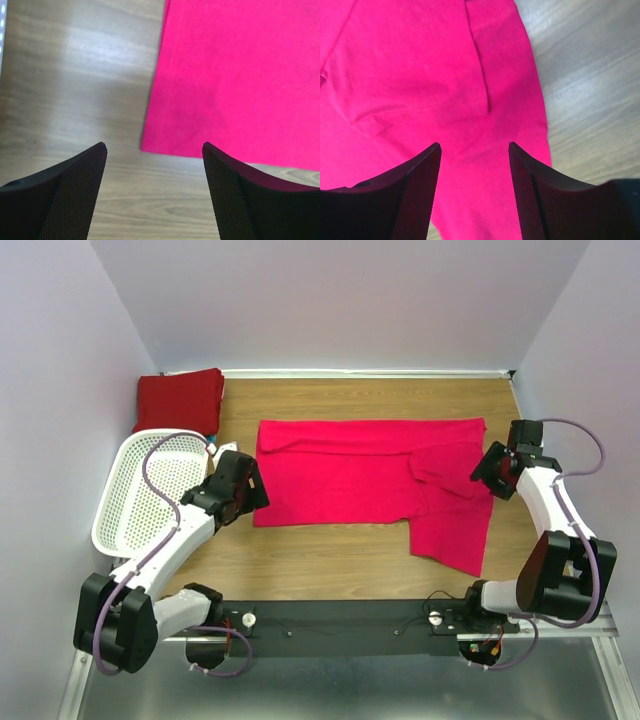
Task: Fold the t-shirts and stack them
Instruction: Fold the tshirt
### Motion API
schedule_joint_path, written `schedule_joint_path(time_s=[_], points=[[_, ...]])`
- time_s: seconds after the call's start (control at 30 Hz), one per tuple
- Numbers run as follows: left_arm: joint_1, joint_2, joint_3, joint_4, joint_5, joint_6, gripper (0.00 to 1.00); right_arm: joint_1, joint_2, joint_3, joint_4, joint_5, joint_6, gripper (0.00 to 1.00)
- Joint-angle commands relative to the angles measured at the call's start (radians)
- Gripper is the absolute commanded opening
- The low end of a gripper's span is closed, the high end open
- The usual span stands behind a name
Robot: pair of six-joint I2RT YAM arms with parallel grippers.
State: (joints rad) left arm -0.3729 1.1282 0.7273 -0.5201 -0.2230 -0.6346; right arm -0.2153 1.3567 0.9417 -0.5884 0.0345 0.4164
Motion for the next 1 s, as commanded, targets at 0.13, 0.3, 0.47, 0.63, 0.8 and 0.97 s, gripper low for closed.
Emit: schedule_joint_path(time_s=[0.13,0.3,0.47,0.63,0.8,0.97], points=[[-0.001,0.118,-0.016,-0.031,0.025,-0.01,0.82,-0.001,-0.039,-0.02,-0.05,-0.03,-0.002,0.65],[-0.003,0.212,0.0,-0.008,0.037,0.015,0.77,-0.002,-0.019,-0.02,-0.047,-0.03,-0.01,0.65],[-0.009,0.252,0.004,-0.004,0.048,0.024,0.72,-0.001,-0.028,-0.017,-0.045,-0.062,-0.01,0.65],[-0.02,0.314,0.008,0.003,0.05,0.038,0.69,-0.001,-0.033,-0.023,-0.044,-0.051,-0.011,0.65],[-0.029,0.355,-0.008,0.006,0.054,0.035,0.55,-0.001,-0.041,-0.026,-0.042,-0.051,-0.011,0.65],[-0.034,0.366,-0.006,0.009,0.059,0.036,0.27,-0.001,-0.036,-0.03,-0.039,-0.041,-0.013,0.65]])
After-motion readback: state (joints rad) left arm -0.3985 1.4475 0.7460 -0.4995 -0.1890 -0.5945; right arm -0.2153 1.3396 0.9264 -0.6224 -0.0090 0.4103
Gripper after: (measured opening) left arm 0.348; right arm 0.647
